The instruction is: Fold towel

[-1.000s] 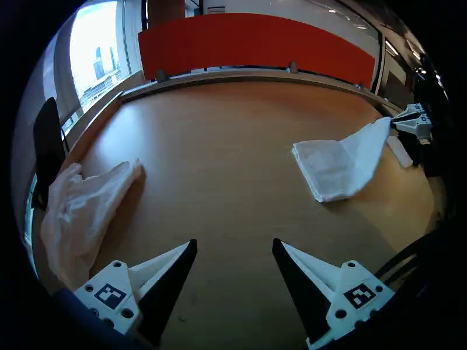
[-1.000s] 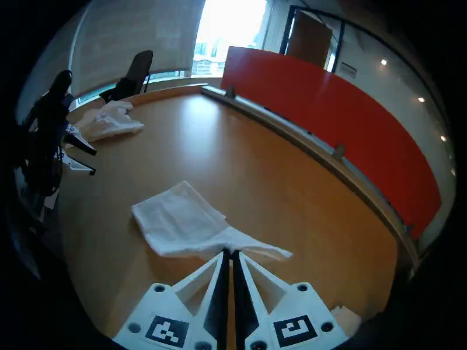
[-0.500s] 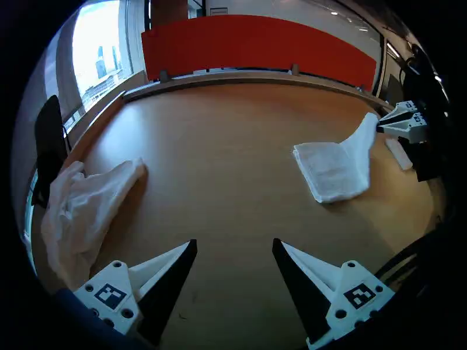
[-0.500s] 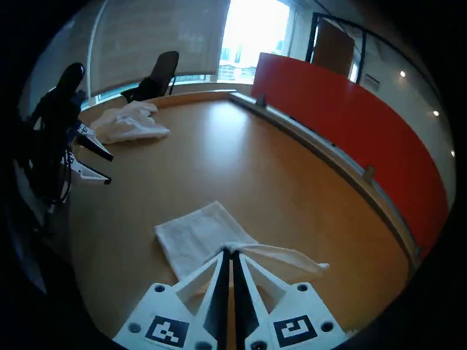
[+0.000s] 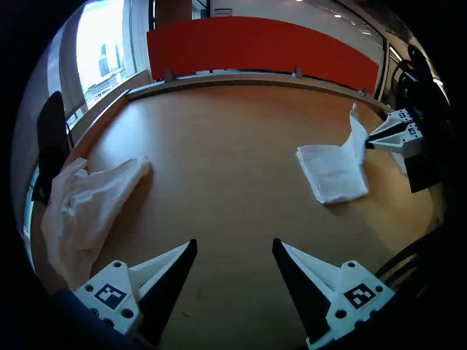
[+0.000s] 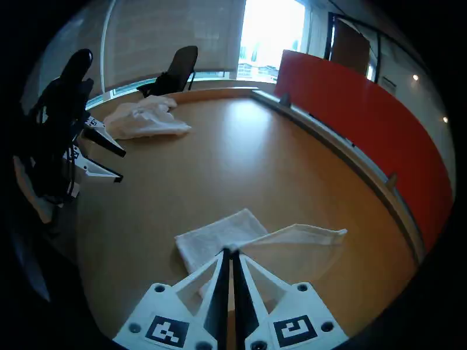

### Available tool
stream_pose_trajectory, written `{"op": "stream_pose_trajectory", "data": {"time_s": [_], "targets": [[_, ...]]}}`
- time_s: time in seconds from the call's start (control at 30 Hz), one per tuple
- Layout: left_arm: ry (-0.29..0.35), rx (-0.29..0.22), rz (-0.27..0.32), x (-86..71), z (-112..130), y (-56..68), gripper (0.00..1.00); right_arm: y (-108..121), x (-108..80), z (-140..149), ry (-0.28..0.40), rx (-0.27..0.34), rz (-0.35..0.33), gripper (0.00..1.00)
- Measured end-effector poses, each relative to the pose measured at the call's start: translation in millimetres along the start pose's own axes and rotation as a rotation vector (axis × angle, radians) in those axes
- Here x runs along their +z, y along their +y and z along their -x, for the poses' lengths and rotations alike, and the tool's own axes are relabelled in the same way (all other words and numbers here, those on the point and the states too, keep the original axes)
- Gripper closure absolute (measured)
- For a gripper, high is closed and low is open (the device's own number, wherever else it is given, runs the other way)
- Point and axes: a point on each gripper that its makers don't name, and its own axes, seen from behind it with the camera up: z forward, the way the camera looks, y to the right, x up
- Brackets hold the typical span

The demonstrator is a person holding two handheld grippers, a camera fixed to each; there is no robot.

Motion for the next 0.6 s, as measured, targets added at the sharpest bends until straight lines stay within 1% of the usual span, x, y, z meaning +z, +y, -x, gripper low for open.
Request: {"op": "stream_pose_trajectory", "data": {"time_s": [0.2, 0.4, 0.6], "targets": [[-0.002, -0.003, -0.003, 0.0, 1.2, -3.1, 0.04, -7.5, 11.4, 0.8, -0.007, 0.008, -0.024, 0.96], [-0.003, -0.006, -0.007, -0.1, 2.0, -6.9, 0.04, -20.4, 25.5, 1.8, -0.015, 0.014, -0.06, 0.96], [-0.005, -0.01, -0.014, -0.8, 3.6, -9.6, 0.04, -30.2, 36.8, 8.3, -0.036, 0.02, -0.085, 0.96]]}}
